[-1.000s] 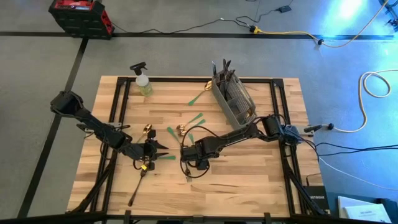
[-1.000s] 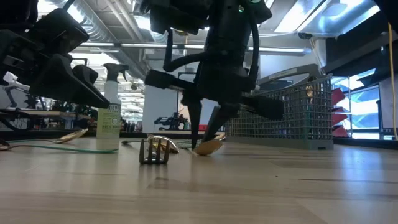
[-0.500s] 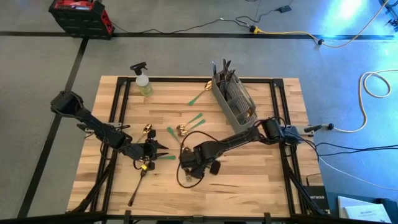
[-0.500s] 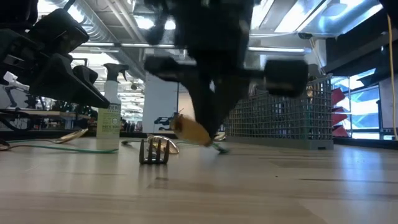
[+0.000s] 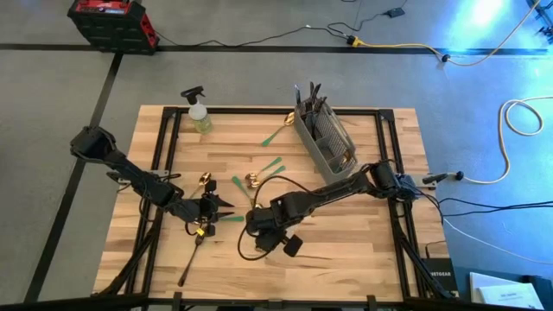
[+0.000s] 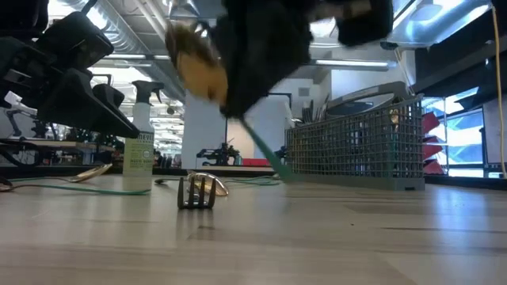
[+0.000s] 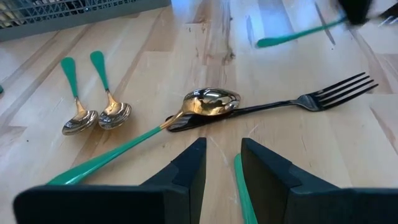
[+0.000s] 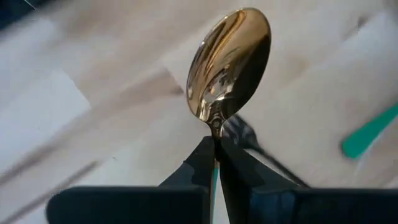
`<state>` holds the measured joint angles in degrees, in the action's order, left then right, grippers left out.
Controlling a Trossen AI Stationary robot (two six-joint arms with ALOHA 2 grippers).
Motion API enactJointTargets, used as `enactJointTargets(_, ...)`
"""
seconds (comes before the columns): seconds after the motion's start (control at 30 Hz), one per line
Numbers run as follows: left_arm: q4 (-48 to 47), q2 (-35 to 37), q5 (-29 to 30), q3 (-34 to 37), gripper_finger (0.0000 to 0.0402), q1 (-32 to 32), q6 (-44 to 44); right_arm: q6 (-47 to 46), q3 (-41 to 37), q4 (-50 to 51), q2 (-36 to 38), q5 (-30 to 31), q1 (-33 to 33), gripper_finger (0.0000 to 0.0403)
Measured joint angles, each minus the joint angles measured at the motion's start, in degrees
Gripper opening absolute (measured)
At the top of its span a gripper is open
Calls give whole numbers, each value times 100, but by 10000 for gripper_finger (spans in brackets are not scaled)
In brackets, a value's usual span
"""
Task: Sort silverware
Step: Put the green spoon into the silverware basket
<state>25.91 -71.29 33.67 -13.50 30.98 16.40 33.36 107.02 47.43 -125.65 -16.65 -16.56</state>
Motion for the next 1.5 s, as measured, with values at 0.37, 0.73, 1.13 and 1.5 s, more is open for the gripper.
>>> enactJointTargets(0.37, -11, -1, -66, 0, 86, 7, 36, -259, -1657, -1206, 1699, 154, -85, 0)
enactJointTargets(0.73, -3, 0, -79, 0, 86, 3, 15, -1454, -6468, -5574, 6209, 3417, -225, 0)
enactJointTargets(1.13, 26, 0, -42, 0, 86, 0, -7, -3767, -7969, -5468, 8807, 7672, -219, 0)
enactJointTargets(1.5, 24, 0, -39, 0, 86, 0, 13, -6106, -7980, -4212, 8130, 8127, -219, 0)
